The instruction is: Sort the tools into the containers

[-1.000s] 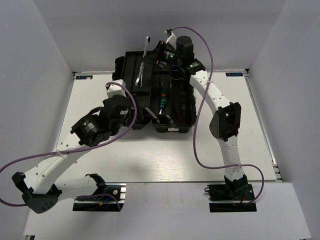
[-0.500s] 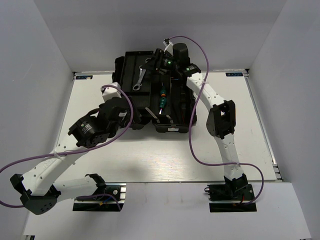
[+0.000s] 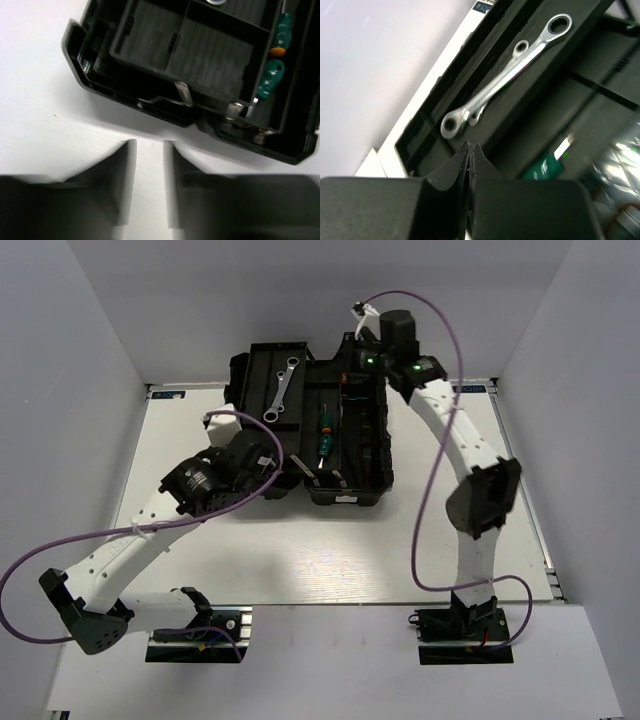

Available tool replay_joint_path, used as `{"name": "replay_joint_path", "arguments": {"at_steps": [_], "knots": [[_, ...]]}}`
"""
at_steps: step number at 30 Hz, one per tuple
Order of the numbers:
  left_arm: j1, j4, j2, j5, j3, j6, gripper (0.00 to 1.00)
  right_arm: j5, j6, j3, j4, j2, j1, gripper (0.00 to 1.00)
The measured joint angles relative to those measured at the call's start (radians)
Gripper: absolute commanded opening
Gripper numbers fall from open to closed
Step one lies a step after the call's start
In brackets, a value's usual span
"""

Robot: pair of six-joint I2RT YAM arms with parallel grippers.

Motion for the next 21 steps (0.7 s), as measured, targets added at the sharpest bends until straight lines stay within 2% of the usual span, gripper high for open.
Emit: {"name": "replay_joint_path", "arguments": {"at_steps": [2, 5, 6, 7, 9, 10, 11, 12, 15, 16, 17, 21], "knots": [[0.021, 0.013, 0.002, -0.026, 0.0, -0.004, 0.21, 0.001, -0.078, -0.065, -0.056, -0.113, -0.011, 0.0], [0.078, 0.04, -0.003, -0.048, -0.007, -0.005, 0.22, 0.002, -0.187, -0.183, -0.14, -0.286, -0.027, 0.0], [0.109, 0.055, -0.01, -0.046, -0.019, -0.006, 0.27, 0.0, -0.224, -0.23, -0.171, -0.342, -0.034, 0.18], [0.138, 0.068, -0.018, -0.044, -0.032, -0.004, 0.44, -0.001, -0.261, -0.274, -0.207, -0.392, -0.04, 0.27], [0.204, 0.095, -0.028, -0.031, -0.05, 0.008, 0.53, -0.002, -0.333, -0.363, -0.267, -0.473, -0.053, 0.49], [0.24, 0.109, -0.029, -0.014, -0.051, 0.017, 0.61, -0.002, -0.367, -0.41, -0.294, -0.506, -0.059, 0.5], [0.277, 0.127, -0.025, 0.008, -0.05, 0.031, 0.64, -0.004, -0.405, -0.453, -0.334, -0.531, -0.064, 0.5], [0.311, 0.139, -0.011, 0.033, -0.04, 0.043, 0.65, -0.005, -0.44, -0.493, -0.37, -0.548, -0.069, 0.47], [0.421, 0.156, 0.089, 0.102, 0.056, 0.086, 0.67, -0.005, -0.524, -0.588, -0.463, -0.567, -0.086, 0.25], [0.461, 0.172, 0.134, 0.13, 0.101, 0.107, 0.67, -0.004, -0.542, -0.624, -0.484, -0.574, -0.092, 0.06], [0.498, 0.187, 0.179, 0.156, 0.146, 0.127, 0.67, -0.003, -0.56, -0.66, -0.506, -0.581, -0.101, 0.0], [0.629, 0.199, 0.34, 0.236, 0.318, 0.202, 0.61, 0.009, -0.594, -0.792, -0.548, -0.65, -0.131, 0.0]]}}
